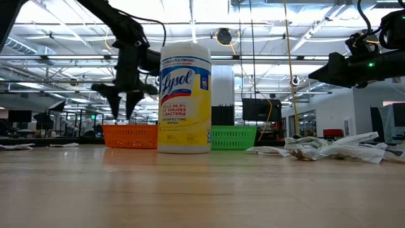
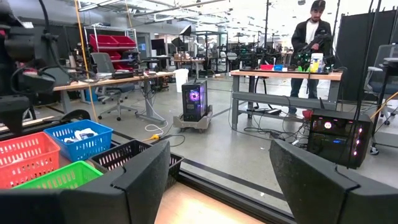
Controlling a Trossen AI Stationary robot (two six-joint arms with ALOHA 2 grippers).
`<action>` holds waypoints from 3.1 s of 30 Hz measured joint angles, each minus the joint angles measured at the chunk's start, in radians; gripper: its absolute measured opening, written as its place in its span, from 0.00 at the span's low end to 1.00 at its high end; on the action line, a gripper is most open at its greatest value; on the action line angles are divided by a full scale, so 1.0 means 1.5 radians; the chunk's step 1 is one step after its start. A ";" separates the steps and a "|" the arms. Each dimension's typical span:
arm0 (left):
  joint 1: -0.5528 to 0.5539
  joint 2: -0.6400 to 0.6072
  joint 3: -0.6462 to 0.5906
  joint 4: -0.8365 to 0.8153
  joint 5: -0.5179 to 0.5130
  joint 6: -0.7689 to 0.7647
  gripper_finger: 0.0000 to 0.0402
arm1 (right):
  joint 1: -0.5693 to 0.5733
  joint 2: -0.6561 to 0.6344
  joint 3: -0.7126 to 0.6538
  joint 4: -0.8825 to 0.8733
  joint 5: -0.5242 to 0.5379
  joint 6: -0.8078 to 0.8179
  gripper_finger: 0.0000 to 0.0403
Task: Pick & Place First Aid Supplies
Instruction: Put the orange ointment pack into the orange bin
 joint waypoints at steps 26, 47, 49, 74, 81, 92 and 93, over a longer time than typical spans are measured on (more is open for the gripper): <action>0.153 -0.145 -0.235 0.021 -0.036 -0.086 0.44 | 0.000 0.000 0.000 0.000 0.000 0.000 0.67; 0.192 -0.143 -0.366 0.208 -0.070 -0.170 0.44 | 0.000 0.000 0.000 0.000 0.000 0.000 0.67; 0.195 -0.143 -0.373 0.227 -0.070 -0.170 0.44 | 0.000 0.000 0.000 0.000 0.000 0.000 0.67; 0.169 -0.160 -0.397 0.248 -0.036 -0.086 0.01 | 0.000 0.000 0.000 0.000 0.000 0.000 0.68; 0.148 -0.211 -0.368 0.181 -0.042 -0.064 0.01 | 0.000 0.000 0.000 0.000 0.000 0.000 0.68; 0.124 -0.256 -0.307 0.071 -0.061 -0.012 0.00 | 0.000 0.000 0.000 0.000 0.000 0.000 0.67; 0.119 -0.249 -0.292 0.065 -0.061 0.004 0.00 | 0.000 0.000 0.000 0.000 0.000 0.000 0.67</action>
